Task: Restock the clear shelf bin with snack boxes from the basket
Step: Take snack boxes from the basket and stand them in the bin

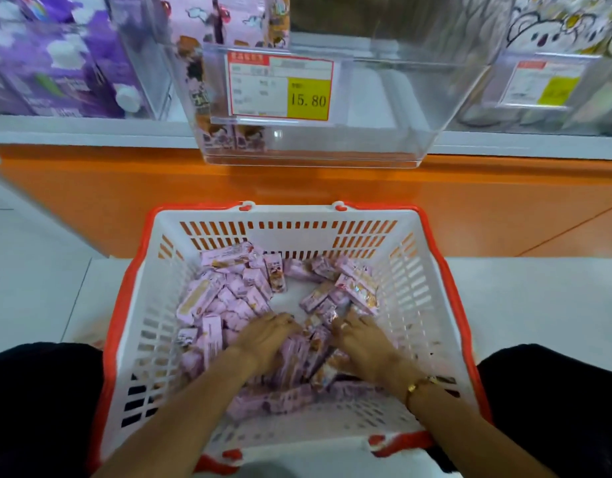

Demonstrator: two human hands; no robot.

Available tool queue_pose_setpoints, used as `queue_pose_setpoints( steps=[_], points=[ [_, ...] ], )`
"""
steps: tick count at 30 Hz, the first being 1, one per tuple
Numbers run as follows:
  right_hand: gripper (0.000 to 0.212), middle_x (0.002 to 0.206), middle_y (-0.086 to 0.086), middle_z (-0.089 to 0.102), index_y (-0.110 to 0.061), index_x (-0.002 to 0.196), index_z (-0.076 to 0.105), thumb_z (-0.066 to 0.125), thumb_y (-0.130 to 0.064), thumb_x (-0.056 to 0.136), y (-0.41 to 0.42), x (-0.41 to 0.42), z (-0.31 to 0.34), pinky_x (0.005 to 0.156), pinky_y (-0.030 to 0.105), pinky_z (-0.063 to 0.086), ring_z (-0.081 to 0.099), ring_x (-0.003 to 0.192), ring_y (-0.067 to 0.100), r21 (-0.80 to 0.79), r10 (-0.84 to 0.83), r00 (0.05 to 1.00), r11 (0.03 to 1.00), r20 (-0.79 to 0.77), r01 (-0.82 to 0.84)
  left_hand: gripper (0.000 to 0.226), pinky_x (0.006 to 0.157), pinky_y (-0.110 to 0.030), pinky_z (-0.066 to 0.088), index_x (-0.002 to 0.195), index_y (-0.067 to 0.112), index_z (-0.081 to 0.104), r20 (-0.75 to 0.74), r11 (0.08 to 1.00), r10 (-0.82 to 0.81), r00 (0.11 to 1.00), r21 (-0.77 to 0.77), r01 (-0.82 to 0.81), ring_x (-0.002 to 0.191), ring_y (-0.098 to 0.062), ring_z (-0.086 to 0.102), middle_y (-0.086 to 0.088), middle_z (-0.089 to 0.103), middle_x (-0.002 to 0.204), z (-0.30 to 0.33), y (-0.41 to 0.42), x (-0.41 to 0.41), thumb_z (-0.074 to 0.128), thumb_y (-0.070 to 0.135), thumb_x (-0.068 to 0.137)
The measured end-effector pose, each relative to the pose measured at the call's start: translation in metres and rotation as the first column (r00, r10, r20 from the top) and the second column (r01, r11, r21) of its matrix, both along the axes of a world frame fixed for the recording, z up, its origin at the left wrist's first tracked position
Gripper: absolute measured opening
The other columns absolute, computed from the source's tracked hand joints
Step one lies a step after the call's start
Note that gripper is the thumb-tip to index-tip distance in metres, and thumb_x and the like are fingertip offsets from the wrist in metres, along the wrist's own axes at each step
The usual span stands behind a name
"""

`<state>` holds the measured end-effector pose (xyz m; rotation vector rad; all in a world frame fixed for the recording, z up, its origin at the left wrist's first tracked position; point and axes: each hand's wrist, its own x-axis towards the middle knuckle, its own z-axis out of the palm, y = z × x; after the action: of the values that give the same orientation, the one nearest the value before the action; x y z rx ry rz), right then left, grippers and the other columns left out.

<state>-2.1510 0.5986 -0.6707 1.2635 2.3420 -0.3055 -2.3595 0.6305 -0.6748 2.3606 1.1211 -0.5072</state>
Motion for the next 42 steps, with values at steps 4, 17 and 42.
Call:
queue_pose_setpoints(
  steps=[4,17,42],
  points=[
    [0.036,0.133,0.009,0.051,-0.013,0.124,0.059,0.041,-0.029,0.098,-0.006,-0.010,-0.010,0.107,0.043,0.023,0.030,0.131,0.028,0.018,0.087,0.995,0.996,0.047,-0.088,0.052,0.106,-0.036,0.035,0.133,0.018,0.044,-0.061,0.996,-0.078,0.995,0.035,0.081,0.133,-0.021,0.036,-0.003,0.043,0.142,0.008,0.003,0.008,0.063,0.009,0.085],
    [0.005,0.088,-0.004,0.052,-0.011,0.096,0.058,0.056,-0.008,0.093,0.032,0.004,0.051,0.063,0.019,0.050,0.054,0.080,0.014,-0.687,-0.822,0.452,0.551,-0.347,0.473,0.041,0.074,-0.030,0.049,0.120,0.012,0.058,0.181,0.811,0.583,0.792,-0.183,-0.555,0.085,-0.023,0.059,-0.009,0.060,0.095,0.052,0.016,-0.031,0.048,0.042,0.094],
    [0.069,0.132,0.009,0.050,-0.008,0.137,0.034,0.059,-0.049,0.087,0.005,-0.005,-0.007,0.096,0.035,0.043,0.047,0.124,0.025,-0.196,-0.433,0.884,0.864,0.177,0.463,0.048,0.075,-0.035,0.045,0.073,0.011,0.062,0.210,0.068,0.964,-0.163,-0.788,-0.612,0.056,-0.017,0.051,-0.005,0.053,0.057,0.060,-0.005,-0.024,0.075,0.055,0.060]
  ],
)
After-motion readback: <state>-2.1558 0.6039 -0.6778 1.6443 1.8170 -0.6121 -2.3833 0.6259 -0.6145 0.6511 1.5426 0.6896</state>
